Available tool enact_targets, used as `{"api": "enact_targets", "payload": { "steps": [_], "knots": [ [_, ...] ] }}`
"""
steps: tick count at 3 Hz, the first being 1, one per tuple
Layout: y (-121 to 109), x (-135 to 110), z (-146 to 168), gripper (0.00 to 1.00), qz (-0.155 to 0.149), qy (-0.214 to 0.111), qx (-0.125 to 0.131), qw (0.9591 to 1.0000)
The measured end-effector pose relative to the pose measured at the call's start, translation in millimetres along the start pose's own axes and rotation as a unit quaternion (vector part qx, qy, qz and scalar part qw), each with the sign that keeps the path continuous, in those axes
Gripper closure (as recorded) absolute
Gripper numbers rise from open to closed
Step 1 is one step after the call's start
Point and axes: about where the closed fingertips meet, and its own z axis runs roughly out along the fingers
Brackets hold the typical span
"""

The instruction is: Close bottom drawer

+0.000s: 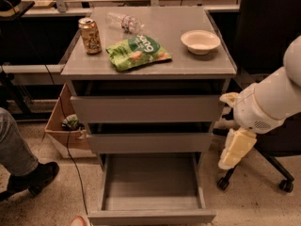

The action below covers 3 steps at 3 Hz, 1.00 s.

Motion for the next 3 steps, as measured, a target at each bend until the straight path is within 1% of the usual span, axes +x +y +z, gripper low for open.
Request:
{"api": "enact_targets", "payload": {
  "steps": [1, 2, 3],
  "knots": [
    [8, -3, 73, 0.0, 0.011, -0.053, -0.01, 0.9985],
    [10, -3, 75, 0.0, 0.01, -0.052, -0.01, 0.9985],
    [18, 2, 97, 0.0, 0.01, -0.057, -0.012, 0.9982]
  ]
}}
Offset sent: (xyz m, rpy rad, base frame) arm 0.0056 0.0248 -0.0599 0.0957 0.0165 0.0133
